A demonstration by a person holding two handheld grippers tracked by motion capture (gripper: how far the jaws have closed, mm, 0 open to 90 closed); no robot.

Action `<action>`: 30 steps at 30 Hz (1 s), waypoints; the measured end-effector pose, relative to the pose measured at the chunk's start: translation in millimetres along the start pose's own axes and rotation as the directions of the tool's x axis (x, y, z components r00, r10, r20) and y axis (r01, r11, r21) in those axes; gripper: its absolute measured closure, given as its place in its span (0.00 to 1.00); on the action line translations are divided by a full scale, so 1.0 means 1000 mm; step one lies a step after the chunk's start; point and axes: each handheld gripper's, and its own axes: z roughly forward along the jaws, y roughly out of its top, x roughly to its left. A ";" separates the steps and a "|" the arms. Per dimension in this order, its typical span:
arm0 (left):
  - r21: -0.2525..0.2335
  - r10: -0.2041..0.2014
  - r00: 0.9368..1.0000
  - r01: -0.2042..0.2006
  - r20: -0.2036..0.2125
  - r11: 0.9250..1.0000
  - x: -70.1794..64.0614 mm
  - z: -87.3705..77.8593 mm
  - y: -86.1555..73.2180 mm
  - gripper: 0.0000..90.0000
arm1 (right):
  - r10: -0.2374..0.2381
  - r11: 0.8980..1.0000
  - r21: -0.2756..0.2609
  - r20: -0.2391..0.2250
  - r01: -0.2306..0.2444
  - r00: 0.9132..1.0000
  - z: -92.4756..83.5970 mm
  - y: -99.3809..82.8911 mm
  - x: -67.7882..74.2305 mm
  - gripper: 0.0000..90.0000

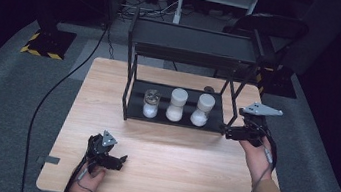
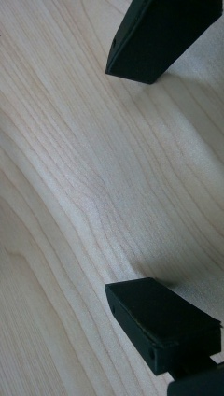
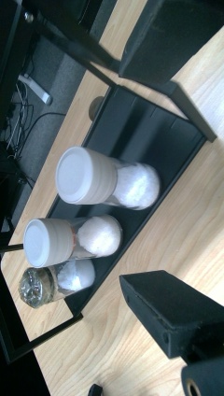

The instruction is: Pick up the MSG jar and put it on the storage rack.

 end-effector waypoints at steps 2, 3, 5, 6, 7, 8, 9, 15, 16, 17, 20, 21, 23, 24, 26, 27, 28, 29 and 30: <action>0.001 0.000 1.000 0.000 0.000 1.000 0.000 0.000 0.000 0.00 | 0.005 1.000 0.001 0.004 -0.005 1.000 -0.005 -0.004 0.000 0.03; 0.001 0.000 1.000 0.000 0.000 1.000 0.000 0.000 0.000 0.00 | 0.009 1.000 -0.001 0.006 -0.009 1.000 -0.007 -0.006 0.000 0.03; 0.000 0.000 1.000 0.000 0.000 1.000 0.000 0.000 0.000 0.00 | 0.018 1.000 -0.004 0.009 -0.018 1.000 -0.011 -0.011 0.000 0.03; 0.000 0.000 1.000 0.000 0.000 1.000 0.000 0.000 0.000 0.00 | 0.024 1.000 -0.004 0.010 -0.024 1.000 -0.012 -0.013 -0.001 0.03; 0.000 0.000 1.000 0.000 0.000 1.000 0.000 0.000 0.000 0.00 | 0.027 1.000 -0.004 0.011 -0.027 1.000 -0.014 -0.015 -0.001 0.03; 0.000 0.000 1.000 0.000 0.000 1.000 0.000 0.000 0.000 0.00 | 0.028 1.000 -0.003 0.014 -0.028 1.000 -0.015 -0.018 -0.002 0.03; 0.000 0.000 1.000 0.000 0.000 1.000 0.000 0.000 0.000 0.00 | 0.030 1.000 -0.003 0.015 -0.030 0.999 -0.016 -0.020 -0.002 0.03; 0.000 -0.001 1.000 0.001 0.000 1.000 0.000 0.000 0.000 0.00 | 0.037 0.999 -0.014 0.017 -0.036 0.999 -0.019 -0.036 -0.003 0.03; 0.000 0.000 1.000 0.000 0.000 1.000 0.000 0.000 0.000 0.00 | 0.040 0.999 -0.014 0.016 -0.039 0.999 -0.019 -0.038 -0.003 0.03; 0.000 0.000 1.000 0.000 0.000 1.000 0.000 0.000 0.000 0.00 | 0.040 0.999 -0.017 0.016 -0.040 0.999 -0.020 -0.040 -0.003 0.04; 0.000 0.000 1.000 0.000 0.000 1.000 0.000 0.000 0.000 0.00 | 0.044 0.999 -0.020 0.019 -0.043 0.999 -0.020 -0.045 -0.003 0.04; 0.000 0.000 1.000 0.000 0.000 1.000 0.000 0.000 0.000 0.00 | 0.043 0.999 -0.021 0.019 -0.043 0.999 -0.020 -0.046 -0.003 0.04; 0.000 0.000 1.000 0.000 0.000 1.000 0.000 0.000 0.000 0.00 | 0.042 0.999 -0.017 0.021 -0.042 0.999 -0.019 -0.049 -0.002 0.04; 0.000 0.000 1.000 0.000 0.000 1.000 0.000 0.000 0.000 0.00 | 0.040 0.999 -0.013 0.022 -0.040 0.999 -0.019 -0.050 -0.002 0.04; 0.000 0.000 1.000 0.000 0.000 1.000 0.000 0.000 0.000 0.00 | 0.035 0.999 -0.005 0.022 -0.034 0.999 -0.018 -0.052 -0.001 0.04; 0.000 0.000 1.000 0.000 0.000 1.000 0.000 0.000 0.000 0.00 | 0.031 1.000 -0.003 0.022 -0.030 0.999 -0.017 -0.054 0.000 0.04; 0.000 0.000 1.000 0.000 0.000 1.000 0.000 0.000 0.000 0.00 | 0.030 1.000 -0.001 0.022 -0.030 0.999 -0.017 -0.055 0.001 0.04; 0.000 0.000 1.000 0.000 0.000 1.000 0.000 0.000 0.000 0.00 | 0.028 1.000 0.001 0.022 -0.028 0.999 -0.016 -0.057 0.001 0.04; 0.000 0.000 1.000 0.000 0.000 1.000 0.000 0.000 0.000 0.00 | 0.028 1.000 0.003 0.020 -0.028 0.999 -0.015 -0.058 0.001 0.04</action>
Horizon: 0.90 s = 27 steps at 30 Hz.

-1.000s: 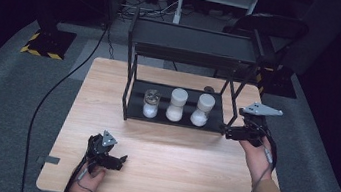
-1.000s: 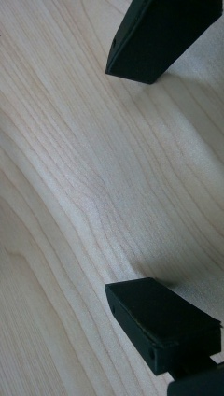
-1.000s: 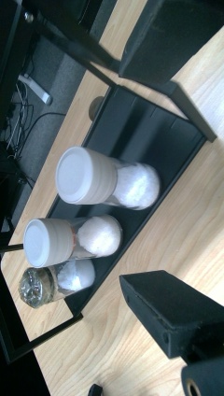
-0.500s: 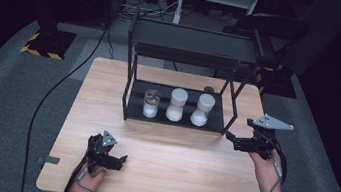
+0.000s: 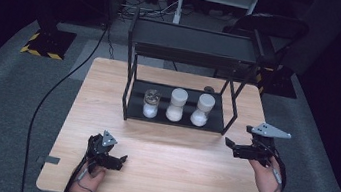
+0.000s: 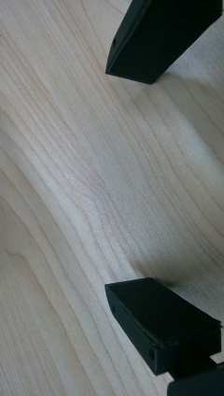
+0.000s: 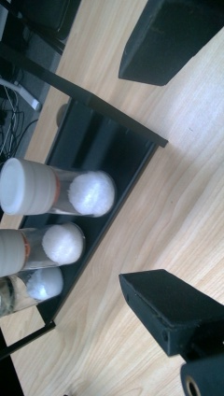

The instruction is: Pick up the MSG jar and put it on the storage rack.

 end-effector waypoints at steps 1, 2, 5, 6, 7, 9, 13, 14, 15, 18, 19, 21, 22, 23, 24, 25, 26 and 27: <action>0.000 0.000 1.000 0.000 0.000 1.000 0.000 0.000 0.000 0.00 | -0.002 1.000 0.002 0.000 0.002 1.000 0.001 -0.002 0.001 0.04; 0.000 0.000 1.000 0.000 0.000 1.000 0.000 0.000 0.000 0.00 | -0.004 1.000 0.007 0.000 0.004 1.000 0.002 -0.003 0.001 0.04; 0.000 0.001 1.000 -0.001 0.000 1.000 0.000 0.000 0.000 0.00 | -0.002 1.000 0.029 -0.007 0.002 1.000 0.007 -0.007 0.002 0.04; 0.000 0.000 1.000 0.000 0.000 1.000 0.000 0.000 0.000 0.00 | 0.002 0.999 0.039 -0.010 -0.002 1.000 0.009 -0.009 0.002 0.04; 0.000 0.000 1.000 0.000 0.000 1.000 0.000 0.000 0.000 0.00 | 0.001 0.999 0.050 -0.010 -0.001 1.000 0.011 -0.011 0.002 0.04; 0.000 0.000 1.000 0.000 0.000 1.000 0.000 0.000 0.000 0.00 | 0.003 0.998 0.063 -0.013 -0.002 1.000 0.015 -0.015 0.003 0.04; 0.000 0.000 1.000 0.000 0.000 1.000 0.000 0.000 0.000 0.00 | 0.004 0.996 0.087 -0.022 -0.002 1.000 0.021 -0.022 0.003 0.04; 0.000 0.001 1.000 -0.001 0.000 1.000 0.000 0.000 0.000 0.00 | 0.001 0.996 0.093 -0.023 0.002 1.000 0.023 -0.024 0.004 0.04; 0.001 0.001 1.000 -0.001 0.000 1.000 0.000 0.000 0.000 0.00 | -0.003 0.995 0.101 -0.024 0.006 1.000 0.025 -0.027 0.004 0.04; 0.000 0.001 1.000 -0.001 0.000 1.000 0.000 0.000 0.000 0.00 | -0.005 0.993 0.115 -0.031 0.009 1.000 0.030 -0.035 0.005 0.04; 0.000 0.001 1.000 -0.001 0.000 1.000 0.000 0.000 0.000 0.00 | -0.003 0.993 0.119 -0.032 0.007 0.999 0.032 -0.037 0.005 0.04; 0.000 0.000 1.000 0.000 0.000 1.000 0.000 0.000 0.000 0.00 | 0.000 0.992 0.129 -0.036 0.005 0.999 0.035 -0.041 0.005 0.04; 0.000 0.000 1.000 0.000 0.000 1.000 0.000 0.000 0.000 0.00 | 0.000 0.991 0.134 -0.038 0.005 0.999 0.036 -0.043 0.006 0.04; 0.000 0.000 1.000 0.000 0.000 1.000 0.000 0.000 0.000 0.00 | 0.002 0.990 0.138 -0.039 0.004 0.999 0.037 -0.045 0.006 0.04; 0.000 0.000 1.000 0.000 0.000 1.000 0.000 0.000 0.000 0.00 | 0.003 0.990 0.142 -0.040 0.003 0.999 0.039 -0.047 0.006 0.04; 0.000 0.001 1.000 -0.001 0.000 1.000 0.000 0.000 0.000 0.00 | 0.001 0.990 0.144 -0.040 0.005 0.999 0.040 -0.048 0.006 0.04; 0.000 0.000 1.000 0.000 0.000 1.000 0.000 0.000 0.000 0.00 | 0.002 0.989 0.148 -0.041 0.005 0.999 0.041 -0.050 0.006 0.04; 0.000 0.000 1.000 0.000 0.000 1.000 0.000 0.000 0.000 0.00 | 0.003 0.988 0.153 -0.041 0.004 0.999 0.042 -0.051 0.006 0.04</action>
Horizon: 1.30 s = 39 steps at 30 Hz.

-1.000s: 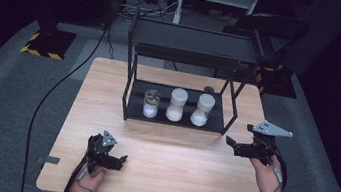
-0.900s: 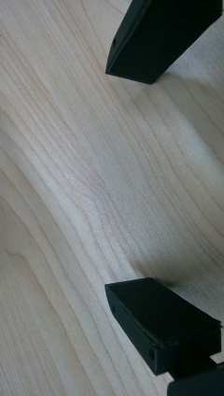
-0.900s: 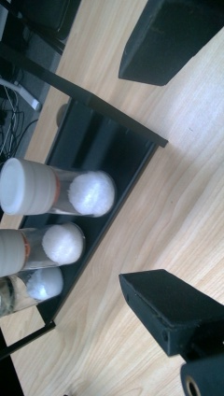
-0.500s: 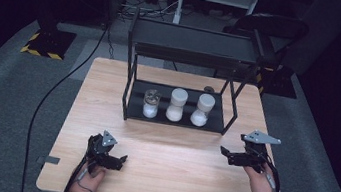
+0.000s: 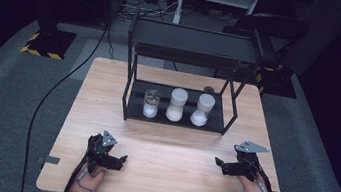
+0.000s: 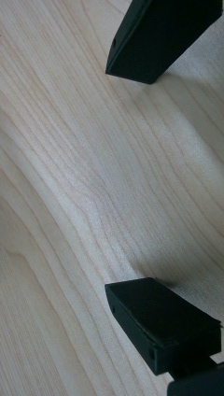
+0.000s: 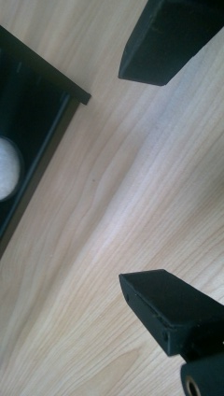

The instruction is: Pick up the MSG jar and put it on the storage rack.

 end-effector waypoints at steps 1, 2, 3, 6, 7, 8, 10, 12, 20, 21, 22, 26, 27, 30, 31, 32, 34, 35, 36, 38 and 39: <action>0.000 0.000 1.000 0.000 0.000 1.000 0.000 0.000 0.000 0.00 | -0.001 1.000 0.003 -0.001 0.001 1.000 0.001 -0.001 0.000 0.04; 0.000 0.000 1.000 0.000 0.000 1.000 0.000 0.000 0.000 0.00 | -0.002 1.000 0.006 0.000 0.002 1.000 0.002 -0.002 0.000 0.04; 0.000 0.000 1.000 0.000 0.000 1.000 0.000 0.000 0.000 0.00 | -0.004 1.000 0.008 0.000 0.004 1.000 0.003 -0.003 0.001 0.04; 0.000 0.000 1.000 0.000 0.000 1.000 0.000 0.000 0.000 0.00 | -0.006 1.000 0.017 -0.001 0.006 1.000 0.005 -0.006 0.001 0.04; 0.000 0.000 1.000 0.000 0.000 1.000 0.000 0.000 0.000 0.00 | -0.008 1.000 0.021 0.000 0.008 1.000 0.006 -0.007 0.001 0.04; 0.000 0.000 1.000 0.000 0.000 1.000 0.000 0.000 0.000 0.00 | -0.010 1.000 0.023 0.001 0.010 1.000 0.006 -0.008 0.001 0.04; 0.000 0.000 1.000 0.000 0.000 1.000 0.000 0.000 0.000 0.00 | -0.011 0.999 0.030 0.002 0.011 1.000 0.007 -0.009 0.002 0.04; 0.000 0.000 1.000 0.000 0.000 1.000 0.000 0.000 0.000 0.00 | -0.014 0.999 0.037 0.003 0.014 1.000 0.008 -0.011 0.002 0.04; 0.000 0.000 1.000 0.000 0.000 1.000 0.000 0.000 0.000 0.00 | -0.013 0.998 0.063 -0.001 0.013 1.000 0.013 -0.016 0.001 0.04; 0.000 0.000 1.000 0.000 0.000 1.000 0.000 0.000 0.000 0.00 | -0.013 0.998 0.065 -0.001 0.013 1.000 0.013 -0.016 0.001 0.04; 0.000 0.000 1.000 0.000 0.000 1.000 0.000 0.000 0.000 0.00 | -0.011 0.998 0.067 -0.002 0.011 1.000 0.014 -0.017 0.001 0.04; 0.000 0.000 1.000 0.000 0.000 1.000 0.000 0.000 0.000 0.00 | -0.008 0.997 0.072 -0.005 0.008 1.000 0.015 -0.020 0.001 0.04; 0.000 0.000 1.000 0.000 0.000 1.000 0.000 0.000 0.000 0.00 | -0.005 0.997 0.074 -0.007 0.005 1.000 0.016 -0.020 0.001 0.04; 0.000 0.000 1.000 0.000 0.000 1.000 0.000 0.000 0.000 0.00 | 0.000 0.997 0.079 -0.009 0.001 1.000 0.017 -0.023 0.001 0.04; 0.000 0.000 1.000 0.000 0.000 1.000 0.000 0.000 0.000 0.00 | 0.000 0.997 0.081 -0.008 0.001 1.000 0.017 -0.023 0.000 0.04; 0.000 0.000 1.000 0.000 0.000 1.000 0.000 0.000 0.000 0.00 | 0.004 0.996 0.084 -0.009 -0.003 1.000 0.017 -0.024 0.000 0.04; 0.000 0.000 1.000 0.000 0.000 1.000 0.000 0.000 0.000 0.00 | 0.005 0.996 0.085 -0.010 -0.004 1.000 0.018 -0.025 0.000 0.04; 0.000 0.000 1.000 0.000 0.000 1.000 0.000 0.000 0.000 0.00 | 0.007 0.996 0.088 -0.010 -0.006 1.000 0.018 -0.026 0.000 0.04; 0.000 0.000 1.000 0.000 0.000 1.000 0.000 0.000 0.000 0.00 | 0.007 0.996 0.088 -0.012 -0.006 1.000 0.018 -0.026 -0.001 0.04; 0.000 0.000 1.000 0.000 0.000 1.000 0.000 0.000 0.000 0.00 | 0.009 0.996 0.092 -0.013 -0.008 1.000 0.019 -0.028 -0.001 0.04; 0.000 0.000 1.000 0.000 0.000 1.000 0.000 0.000 0.000 0.00 | 0.009 0.996 0.094 -0.015 -0.008 1.000 0.020 -0.028 -0.001 0.04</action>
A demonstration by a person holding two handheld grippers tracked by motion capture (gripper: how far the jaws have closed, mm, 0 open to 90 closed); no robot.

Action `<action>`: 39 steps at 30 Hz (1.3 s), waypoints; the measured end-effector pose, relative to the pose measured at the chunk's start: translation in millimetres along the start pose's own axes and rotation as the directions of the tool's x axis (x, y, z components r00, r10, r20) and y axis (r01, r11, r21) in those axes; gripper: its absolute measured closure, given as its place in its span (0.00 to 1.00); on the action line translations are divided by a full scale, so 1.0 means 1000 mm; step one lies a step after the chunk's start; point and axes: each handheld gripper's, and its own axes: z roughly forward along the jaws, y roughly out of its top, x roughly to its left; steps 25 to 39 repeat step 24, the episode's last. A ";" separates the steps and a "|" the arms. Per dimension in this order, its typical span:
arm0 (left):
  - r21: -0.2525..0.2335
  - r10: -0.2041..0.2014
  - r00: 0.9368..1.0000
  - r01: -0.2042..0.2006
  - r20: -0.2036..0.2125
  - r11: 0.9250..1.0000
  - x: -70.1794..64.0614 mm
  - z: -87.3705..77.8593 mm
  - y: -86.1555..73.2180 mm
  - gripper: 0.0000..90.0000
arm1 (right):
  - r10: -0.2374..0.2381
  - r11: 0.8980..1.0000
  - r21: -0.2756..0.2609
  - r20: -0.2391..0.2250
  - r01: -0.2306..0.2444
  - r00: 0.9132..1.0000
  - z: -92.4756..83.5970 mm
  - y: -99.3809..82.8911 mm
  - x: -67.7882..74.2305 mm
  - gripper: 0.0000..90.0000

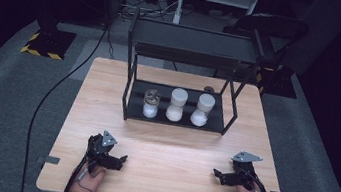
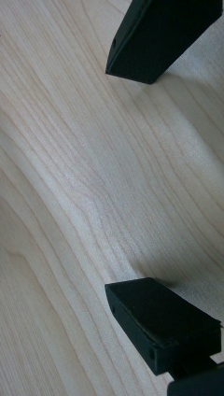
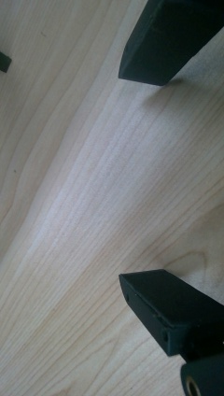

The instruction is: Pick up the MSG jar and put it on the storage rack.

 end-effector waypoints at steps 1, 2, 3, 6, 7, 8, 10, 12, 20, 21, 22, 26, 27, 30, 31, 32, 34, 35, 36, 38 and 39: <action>0.000 0.000 1.000 0.000 0.000 1.000 0.000 0.000 0.000 0.00 | 0.004 1.000 -0.001 0.000 -0.004 1.000 0.001 -0.001 0.000 0.02; 0.000 0.000 1.000 0.000 0.000 1.000 0.000 0.000 0.000 0.00 | 0.003 1.000 -0.008 -0.002 -0.003 1.000 0.001 -0.003 0.000 0.02; 0.000 0.000 1.000 0.000 0.000 1.000 0.000 0.000 0.000 0.00 | 0.002 1.000 -0.014 -0.003 -0.002 1.000 0.001 -0.004 -0.001 0.02; 0.000 0.000 1.000 0.000 0.000 1.000 0.000 0.000 0.000 0.00 | 0.000 1.000 -0.028 -0.004 0.000 1.000 0.002 -0.008 -0.001 0.00; 0.000 0.000 1.000 0.000 0.000 1.000 0.000 0.000 0.000 0.00 | 0.000 0.999 -0.037 -0.003 0.000 1.000 0.002 -0.010 -0.001 0.00; 0.000 0.000 1.000 0.000 0.000 1.000 0.000 0.000 0.000 0.00 | 0.000 0.999 -0.037 -0.003 0.000 1.000 0.002 -0.010 -0.001 0.00; 0.000 0.000 1.000 0.000 0.000 1.000 0.000 0.000 0.000 0.00 | -0.006 0.999 -0.053 -0.007 0.005 1.000 0.003 -0.014 -0.002 0.00; 0.000 -0.001 1.000 0.001 0.000 1.000 0.000 0.000 0.000 0.00 | -0.008 0.999 -0.053 -0.009 0.007 1.000 0.003 -0.014 -0.003 0.00; 0.000 -0.001 1.000 0.001 0.000 1.000 0.000 0.000 0.000 0.00 | -0.011 0.998 -0.054 -0.012 0.010 1.000 0.003 -0.014 -0.003 0.00; 0.000 0.000 1.000 0.000 0.000 1.000 0.000 0.000 0.000 0.00 | -0.011 0.998 -0.054 -0.012 0.010 1.000 0.003 -0.014 -0.003 0.00; 0.000 0.000 1.000 0.000 0.000 1.000 0.000 0.000 0.000 0.00 | -0.011 0.998 -0.054 -0.012 0.010 1.000 0.003 -0.014 -0.003 0.00; 0.000 0.000 1.000 0.000 0.000 1.000 0.000 0.000 0.000 0.00 | -0.011 0.998 -0.054 -0.012 0.010 1.000 0.003 -0.014 -0.003 0.00; 0.000 0.000 1.000 0.000 0.000 1.000 0.000 0.000 0.000 0.00 | -0.011 0.998 -0.054 -0.012 0.010 1.000 0.003 -0.014 -0.003 0.00; 0.000 0.000 1.000 0.000 0.000 1.000 0.000 0.000 0.000 0.00 | -0.011 0.998 -0.054 -0.012 0.010 1.000 0.003 -0.014 -0.003 0.00; 0.000 0.000 1.000 0.000 0.000 1.000 0.000 0.000 0.000 0.00 | -0.011 0.998 -0.054 -0.012 0.010 1.000 0.003 -0.014 -0.003 0.00; 0.000 0.000 1.000 0.000 0.000 1.000 0.000 0.000 0.000 0.00 | -0.011 0.998 -0.054 -0.012 0.010 1.000 0.003 -0.014 -0.003 0.00; 0.000 0.000 1.000 0.000 0.000 1.000 0.000 0.000 0.000 0.00 | -0.011 0.998 -0.054 -0.012 0.010 1.000 0.003 -0.014 -0.003 0.00; 0.000 0.000 1.000 0.000 0.000 1.000 0.000 0.000 0.000 0.00 | -0.011 0.998 -0.054 -0.012 0.010 1.000 0.003 -0.014 -0.003 0.00; 0.000 0.000 1.000 0.000 0.000 1.000 0.000 0.000 0.000 0.00 | -0.011 0.998 -0.054 -0.012 0.010 1.000 0.003 -0.014 -0.003 0.00; 0.000 0.000 1.000 0.000 0.000 1.000 0.000 0.000 0.000 0.00 | -0.011 0.998 -0.054 -0.012 0.010 1.000 0.003 -0.014 -0.003 0.00; 0.000 0.000 1.000 0.000 0.000 1.000 0.000 0.000 0.000 0.00 | -0.011 0.998 -0.054 -0.012 0.010 1.000 0.003 -0.014 -0.003 0.00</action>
